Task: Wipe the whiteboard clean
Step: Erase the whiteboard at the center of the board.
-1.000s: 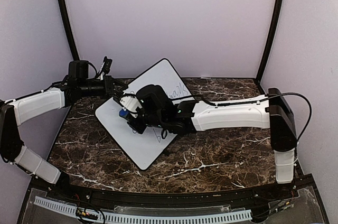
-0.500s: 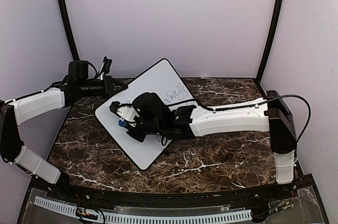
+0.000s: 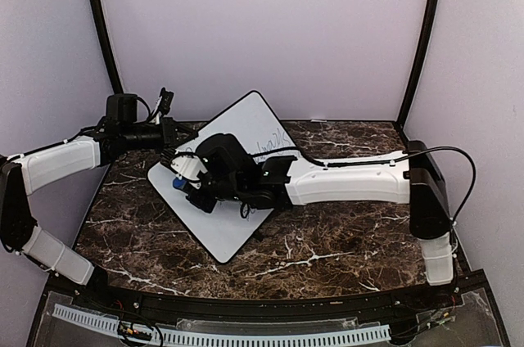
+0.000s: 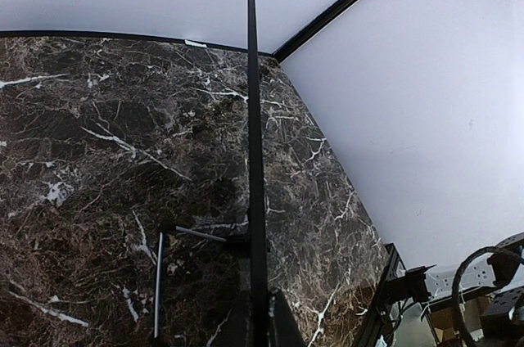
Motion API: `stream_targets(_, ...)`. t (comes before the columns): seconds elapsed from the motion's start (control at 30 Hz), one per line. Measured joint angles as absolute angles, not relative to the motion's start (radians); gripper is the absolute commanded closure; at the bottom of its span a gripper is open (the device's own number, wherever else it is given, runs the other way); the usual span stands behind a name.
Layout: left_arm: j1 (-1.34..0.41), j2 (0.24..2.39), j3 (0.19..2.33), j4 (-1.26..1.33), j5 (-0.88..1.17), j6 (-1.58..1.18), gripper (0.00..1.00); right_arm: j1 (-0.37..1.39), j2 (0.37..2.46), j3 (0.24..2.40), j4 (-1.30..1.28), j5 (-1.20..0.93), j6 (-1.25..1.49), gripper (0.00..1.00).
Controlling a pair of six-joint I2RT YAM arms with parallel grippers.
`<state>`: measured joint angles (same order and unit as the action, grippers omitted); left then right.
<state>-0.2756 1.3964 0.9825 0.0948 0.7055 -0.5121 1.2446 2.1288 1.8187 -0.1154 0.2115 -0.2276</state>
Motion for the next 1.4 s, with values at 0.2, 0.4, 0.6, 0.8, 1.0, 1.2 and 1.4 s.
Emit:
stream_targets(0.2, -0.277, 1.396, 0.982, 0.094, 0.700, -0.513, 1.00, 1.250, 2.041, 1.635, -0.120, 0.199, -0.211, 0.79)
stream_targets(0.4, -0.278, 1.396, 0.982, 0.094, 0.698, -0.514, 1.00, 1.259, 1.990, 1.514, -0.127, 0.210, -0.199, 0.79)
stream_targets(0.6, -0.278, 1.396, 0.982, 0.094, 0.697, -0.514, 1.00, 1.266, 1.996, 1.543, -0.144, 0.217, -0.202, 0.79)
stream_targets(0.8, -0.278, 1.396, 0.982, 0.094, 0.695, -0.517, 1.00, 1.274, 2.079, 1.745, -0.157, 0.222, -0.228, 0.79)
stream_targets(1.0, -0.278, 1.394, 0.982, 0.093, 0.691, -0.517, 1.00, 1.289, 2.105, 1.815, -0.159, 0.225, -0.252, 0.79)
stream_targets(1.2, -0.278, 1.394, 0.982, 0.089, 0.691, -0.508, 1.00, 1.309, 2.073, 1.665, -0.152, 0.236, -0.251, 0.79)
stream_targets(1.4, -0.278, 1.393, 0.982, 0.088, 0.687, -0.509, 1.00, 1.320, 1.994, 1.483, -0.159, 0.248, -0.224, 0.79)
